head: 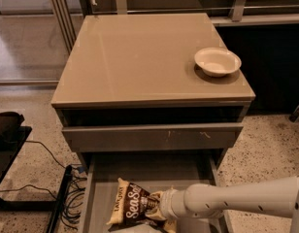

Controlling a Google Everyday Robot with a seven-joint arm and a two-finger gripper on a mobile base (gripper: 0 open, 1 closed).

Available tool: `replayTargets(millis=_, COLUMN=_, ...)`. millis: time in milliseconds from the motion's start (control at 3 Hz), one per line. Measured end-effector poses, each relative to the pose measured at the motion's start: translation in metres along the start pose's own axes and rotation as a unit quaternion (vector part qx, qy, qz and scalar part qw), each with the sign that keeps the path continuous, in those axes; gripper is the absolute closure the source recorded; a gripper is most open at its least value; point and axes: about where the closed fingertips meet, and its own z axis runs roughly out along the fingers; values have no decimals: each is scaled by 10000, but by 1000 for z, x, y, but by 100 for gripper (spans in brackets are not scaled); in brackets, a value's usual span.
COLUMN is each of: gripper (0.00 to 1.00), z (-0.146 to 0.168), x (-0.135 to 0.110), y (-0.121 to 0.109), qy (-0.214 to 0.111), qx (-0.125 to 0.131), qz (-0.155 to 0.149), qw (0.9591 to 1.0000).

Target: Pick brown chip bag from middle drawer and place on counter

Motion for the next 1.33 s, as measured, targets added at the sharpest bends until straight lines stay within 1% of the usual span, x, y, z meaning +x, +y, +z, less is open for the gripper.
replayTargets(millis=333, gripper=100, z=-2, x=-2, y=0, qy=0, qx=0, qz=0, qw=10000)
replayTargets(millis=667, gripper=100, z=-30, x=-24, y=0, qy=-150, qx=-78, qz=-232, qw=9996)
replayTargets(millis=1000, gripper=100, z=-90, x=-65, y=-3, qy=-367, qx=-89, qz=-651, qw=9972)
replayTargets(millis=1333, gripper=100, z=-152, x=-99, y=-10, qy=-450, qx=-58, qz=-892, qw=9950)
